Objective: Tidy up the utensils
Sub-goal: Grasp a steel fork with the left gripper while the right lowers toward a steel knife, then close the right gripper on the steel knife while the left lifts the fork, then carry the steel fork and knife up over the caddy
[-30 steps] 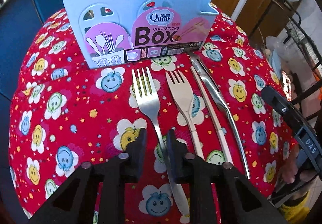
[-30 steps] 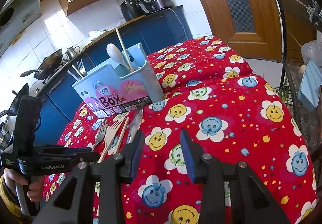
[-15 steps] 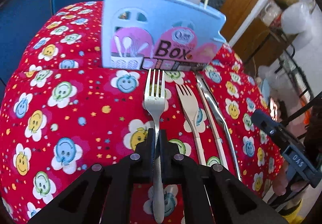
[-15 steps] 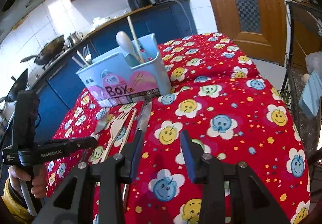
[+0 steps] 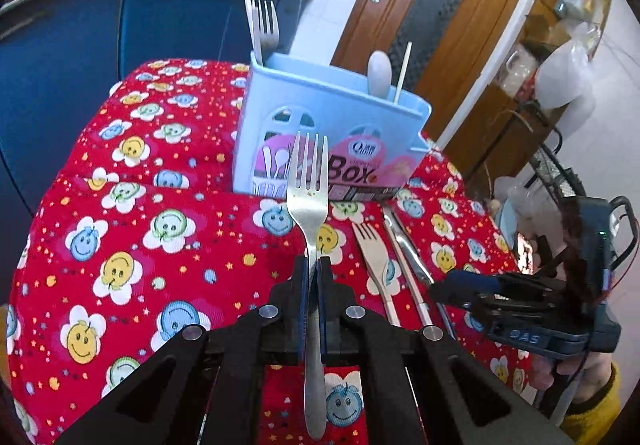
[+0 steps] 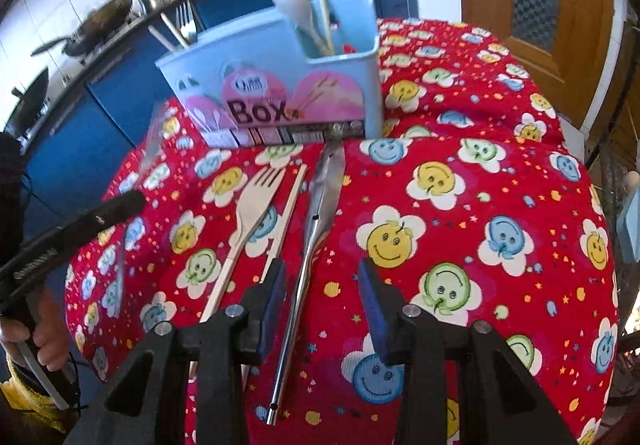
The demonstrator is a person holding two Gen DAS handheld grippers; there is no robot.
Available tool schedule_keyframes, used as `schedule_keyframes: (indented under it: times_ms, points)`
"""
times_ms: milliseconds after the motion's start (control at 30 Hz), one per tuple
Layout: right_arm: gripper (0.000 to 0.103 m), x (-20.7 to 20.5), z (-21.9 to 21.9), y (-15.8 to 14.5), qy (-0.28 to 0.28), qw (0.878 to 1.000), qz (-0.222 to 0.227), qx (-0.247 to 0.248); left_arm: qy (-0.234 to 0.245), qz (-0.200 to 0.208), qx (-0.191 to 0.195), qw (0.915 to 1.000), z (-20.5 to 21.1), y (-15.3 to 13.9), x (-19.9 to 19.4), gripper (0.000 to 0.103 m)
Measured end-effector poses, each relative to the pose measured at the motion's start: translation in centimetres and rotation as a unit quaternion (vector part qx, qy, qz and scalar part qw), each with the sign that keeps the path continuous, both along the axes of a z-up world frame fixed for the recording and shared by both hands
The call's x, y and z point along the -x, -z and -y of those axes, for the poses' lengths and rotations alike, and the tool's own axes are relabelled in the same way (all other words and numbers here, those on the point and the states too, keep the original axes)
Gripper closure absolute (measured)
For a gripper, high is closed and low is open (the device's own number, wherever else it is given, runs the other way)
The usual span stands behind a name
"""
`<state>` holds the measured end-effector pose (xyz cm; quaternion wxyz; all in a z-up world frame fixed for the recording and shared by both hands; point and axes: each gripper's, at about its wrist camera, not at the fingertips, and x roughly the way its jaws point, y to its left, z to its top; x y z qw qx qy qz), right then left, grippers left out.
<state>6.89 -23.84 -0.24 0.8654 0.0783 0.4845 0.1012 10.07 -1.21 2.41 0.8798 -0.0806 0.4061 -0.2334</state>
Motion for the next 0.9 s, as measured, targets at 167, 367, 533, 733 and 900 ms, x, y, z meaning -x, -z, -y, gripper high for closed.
schedule_keyframes:
  times_ms: [167,367,533,733,900]
  points:
    - [0.064,-1.0,-0.9,0.3,-0.006,0.999,-0.021,0.033,-0.001,0.009,0.010,0.9999,-0.6,-0.1,-0.1,0.099]
    - [0.071,-2.5,-2.1,0.3,-0.008,0.997,-0.033,0.073,-0.004,0.018,0.025,0.9995,-1.1,-0.2,-0.5,0.099]
    - [0.084,-2.9,-2.4,0.3,-0.005,0.997,-0.035,0.072,-0.004,0.026,0.034,0.9991,-1.3,-0.5,-0.5,0.099]
    - [0.084,-2.3,-0.4,0.2,0.018,1.000,-0.015,-0.015,0.017,0.051,0.064,0.9965,-1.1,-1.5,0.2,0.099]
    - [0.084,-0.6,0.9,-1.2,0.030,0.996,0.049,-0.061,0.022,0.076,0.071,0.9944,-0.9,-2.6,0.8,0.099]
